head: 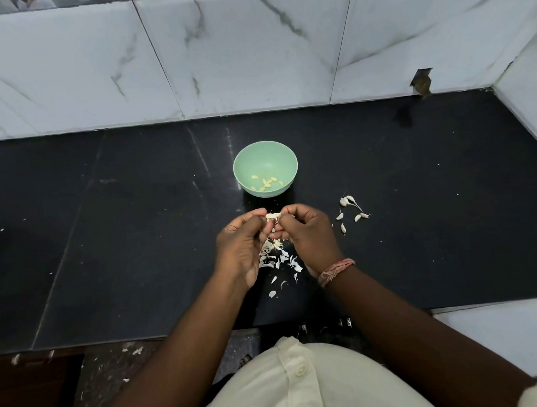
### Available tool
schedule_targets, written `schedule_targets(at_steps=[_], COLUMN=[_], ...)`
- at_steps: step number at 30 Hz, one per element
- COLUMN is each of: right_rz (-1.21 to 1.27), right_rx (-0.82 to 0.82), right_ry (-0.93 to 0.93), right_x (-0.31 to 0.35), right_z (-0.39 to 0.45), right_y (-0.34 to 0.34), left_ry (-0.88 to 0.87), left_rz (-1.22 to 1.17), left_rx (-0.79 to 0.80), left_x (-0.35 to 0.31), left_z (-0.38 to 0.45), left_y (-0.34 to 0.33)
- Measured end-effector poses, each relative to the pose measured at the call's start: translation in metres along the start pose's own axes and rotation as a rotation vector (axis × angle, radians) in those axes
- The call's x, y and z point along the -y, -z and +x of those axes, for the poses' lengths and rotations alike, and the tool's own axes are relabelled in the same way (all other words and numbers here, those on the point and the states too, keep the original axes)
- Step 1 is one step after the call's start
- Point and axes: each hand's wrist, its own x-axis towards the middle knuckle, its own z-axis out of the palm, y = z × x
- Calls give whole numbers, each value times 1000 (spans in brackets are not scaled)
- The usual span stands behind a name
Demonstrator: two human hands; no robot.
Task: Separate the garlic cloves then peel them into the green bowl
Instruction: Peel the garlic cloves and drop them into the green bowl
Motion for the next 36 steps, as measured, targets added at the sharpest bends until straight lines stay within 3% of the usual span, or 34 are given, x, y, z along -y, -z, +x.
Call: schedule_targets(at_steps=[10,14,19,27,31,36], right_rz=[-257,-183,149,-146,-184,-186], right_rx=[-17,-66,-88,-110,-250,-74], right_ry=[130,81,-86,-3,16,48], right_x=[-2,-2,-5,-2,-1,2], right_z=[2,3,3,5,5,-2], right_y=[0,-2,-4,1,4,1], left_ry=[90,91,119,108,91,-25], left_rz=[45,-38,-188,-234,-185,-34], left_rx=[91,59,7,12,24,29], left_x=[-3,-1,1,3,4,10], left_z=[1,3,7,8,7,2], left_y=[1,2,3,6,7,5])
